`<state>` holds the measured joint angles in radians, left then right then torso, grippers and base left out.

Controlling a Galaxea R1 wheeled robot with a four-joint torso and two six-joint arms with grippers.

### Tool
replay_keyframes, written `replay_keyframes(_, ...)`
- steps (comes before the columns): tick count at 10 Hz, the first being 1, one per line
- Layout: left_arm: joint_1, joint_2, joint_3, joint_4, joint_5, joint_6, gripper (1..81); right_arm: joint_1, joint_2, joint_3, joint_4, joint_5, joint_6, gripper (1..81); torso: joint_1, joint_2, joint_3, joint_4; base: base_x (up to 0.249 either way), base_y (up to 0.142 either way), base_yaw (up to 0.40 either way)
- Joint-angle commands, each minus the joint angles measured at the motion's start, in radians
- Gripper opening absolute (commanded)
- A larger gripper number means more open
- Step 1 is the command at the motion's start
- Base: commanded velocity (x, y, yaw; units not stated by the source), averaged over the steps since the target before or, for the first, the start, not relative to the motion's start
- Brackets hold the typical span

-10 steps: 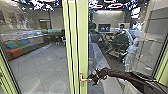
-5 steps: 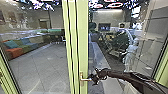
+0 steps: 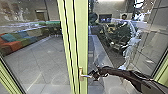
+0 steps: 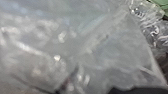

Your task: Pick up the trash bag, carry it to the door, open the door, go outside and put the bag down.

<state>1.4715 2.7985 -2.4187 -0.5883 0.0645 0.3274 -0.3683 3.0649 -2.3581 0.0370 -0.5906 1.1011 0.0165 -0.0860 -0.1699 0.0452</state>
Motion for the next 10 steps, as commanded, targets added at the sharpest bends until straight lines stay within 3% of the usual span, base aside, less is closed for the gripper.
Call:
replay_keyframes(1, -0.046, -0.014, 0.006, -0.013, 0.081, -0.002, 1.0, 0.114, 0.048, -0.007, -0.009, -0.031, 0.031, 81.1, 0.000, 0.000, 0.001, 0.000, 0.000, 0.000, 0.000)
replay_keyframes(5, -0.046, -0.013, 0.006, -0.013, 0.080, -0.002, 1.0, 0.150, 0.053, 0.036, -0.011, -0.035, 0.029, 81.1, -0.001, 0.000, -0.003, 0.000, 0.000, 0.000, 0.000)
replay_keyframes(10, -0.044, -0.011, 0.006, -0.016, 0.080, -0.002, 1.0, 0.183, 0.134, 0.034, -0.031, -0.054, 0.028, 81.1, -0.001, 0.000, -0.003, 0.000, 0.000, 0.000, 0.000)
